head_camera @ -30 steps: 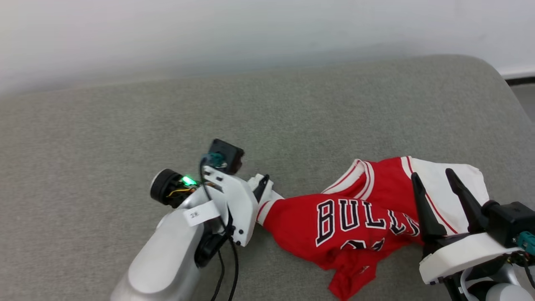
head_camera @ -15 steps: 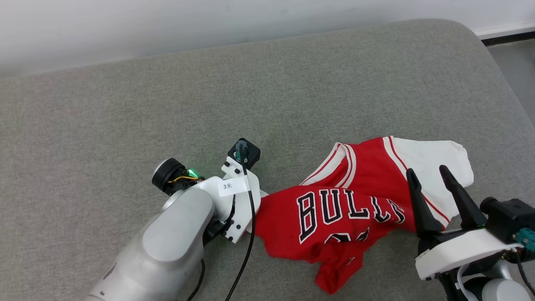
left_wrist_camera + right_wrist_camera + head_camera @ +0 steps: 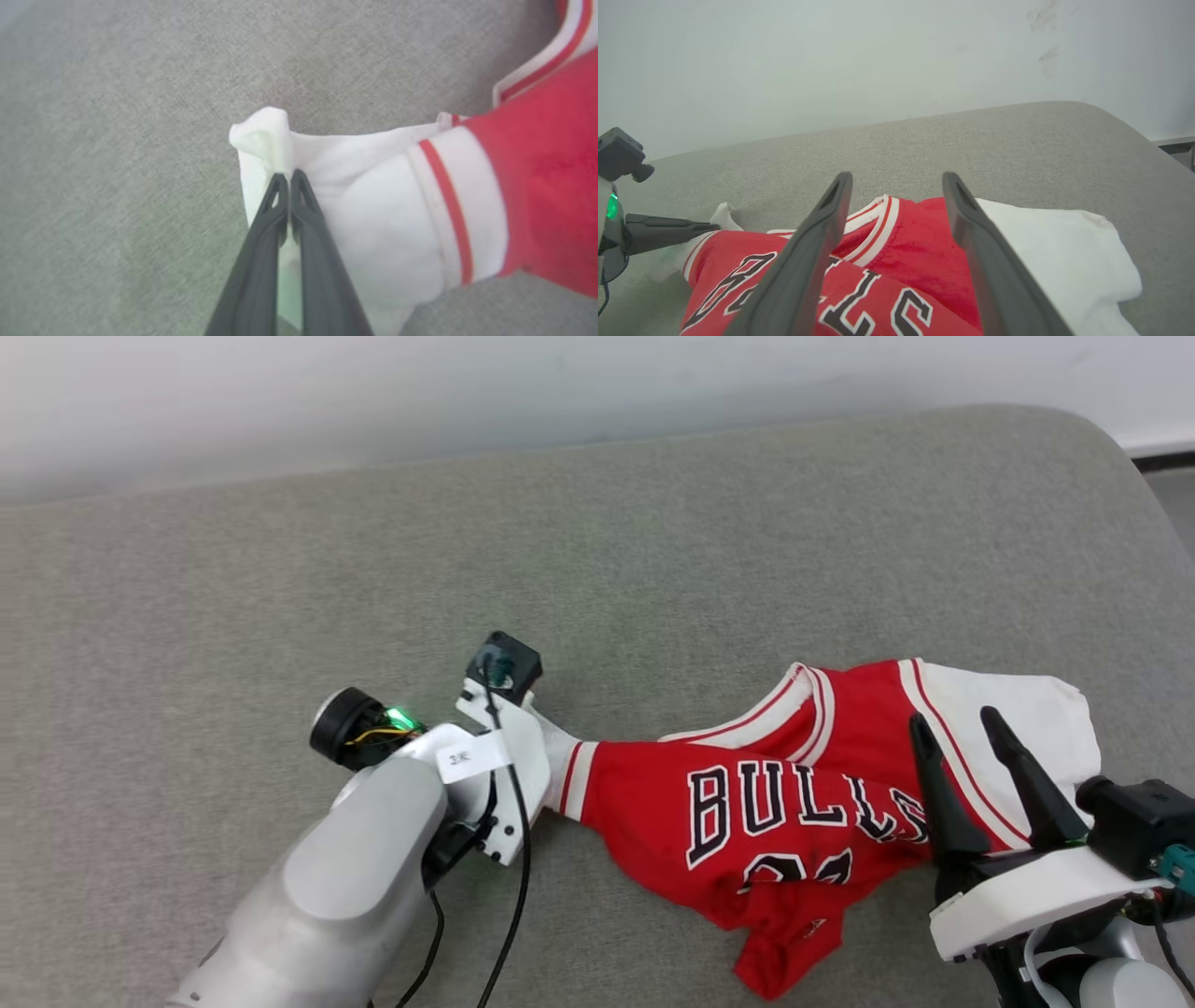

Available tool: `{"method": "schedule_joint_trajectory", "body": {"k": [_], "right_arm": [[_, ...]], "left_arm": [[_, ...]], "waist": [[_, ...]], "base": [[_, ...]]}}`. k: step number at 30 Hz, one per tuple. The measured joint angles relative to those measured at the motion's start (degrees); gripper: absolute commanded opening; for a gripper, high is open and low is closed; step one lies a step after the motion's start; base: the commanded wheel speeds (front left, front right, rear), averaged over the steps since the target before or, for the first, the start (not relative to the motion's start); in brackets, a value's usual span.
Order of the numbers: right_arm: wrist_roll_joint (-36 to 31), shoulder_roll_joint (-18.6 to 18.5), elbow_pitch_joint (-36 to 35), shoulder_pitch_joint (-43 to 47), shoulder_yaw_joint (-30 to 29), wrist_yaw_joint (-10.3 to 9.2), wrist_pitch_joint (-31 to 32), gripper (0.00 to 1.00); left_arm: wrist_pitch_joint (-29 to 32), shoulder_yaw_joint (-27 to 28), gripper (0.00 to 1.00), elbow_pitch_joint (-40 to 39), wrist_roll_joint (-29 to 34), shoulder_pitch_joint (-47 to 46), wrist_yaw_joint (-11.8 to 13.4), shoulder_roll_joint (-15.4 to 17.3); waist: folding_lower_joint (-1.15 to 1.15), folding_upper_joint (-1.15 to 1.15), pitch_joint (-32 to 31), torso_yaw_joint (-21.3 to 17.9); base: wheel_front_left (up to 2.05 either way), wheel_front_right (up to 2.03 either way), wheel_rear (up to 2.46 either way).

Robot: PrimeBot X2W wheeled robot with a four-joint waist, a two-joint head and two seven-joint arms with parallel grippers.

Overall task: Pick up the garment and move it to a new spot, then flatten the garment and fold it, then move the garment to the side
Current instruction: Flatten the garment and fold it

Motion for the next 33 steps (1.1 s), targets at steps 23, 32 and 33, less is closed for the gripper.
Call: {"method": "schedule_joint_trajectory", "body": {"k": [23, 32, 33], "right_arm": [[0.29, 0.01, -0.58, 3.01, -0.63, 0.0, 2.99, 1.0], [0.21, 0.01, -0.57, 3.5, -2.11, 0.0, 3.83, 1.0], [0.25, 0.01, -0.53, 3.5, -2.12, 0.0, 4.01, 1.0]], "left_arm": [[-13.46, 19.93, 0.0, -18.01, -13.72, 30.25, 18.04, 9.07], [-20.39, 20.7, 1.0, -22.95, -14.04, 32.11, 18.24, 6.38], [-21.36, 20.87, 1.0, -23.58, -13.71, 32.06, 18.24, 6.41]], "waist": [[-0.01, 0.0, -6.79, 6.46], [-0.01, 0.0, -7.81, 6.4], [-0.01, 0.0, -7.92, 6.31]], "base": [[0.0, 0.0, 0.0], [0.0, 0.0, 0.0], [0.0, 0.0, 0.0]]}}
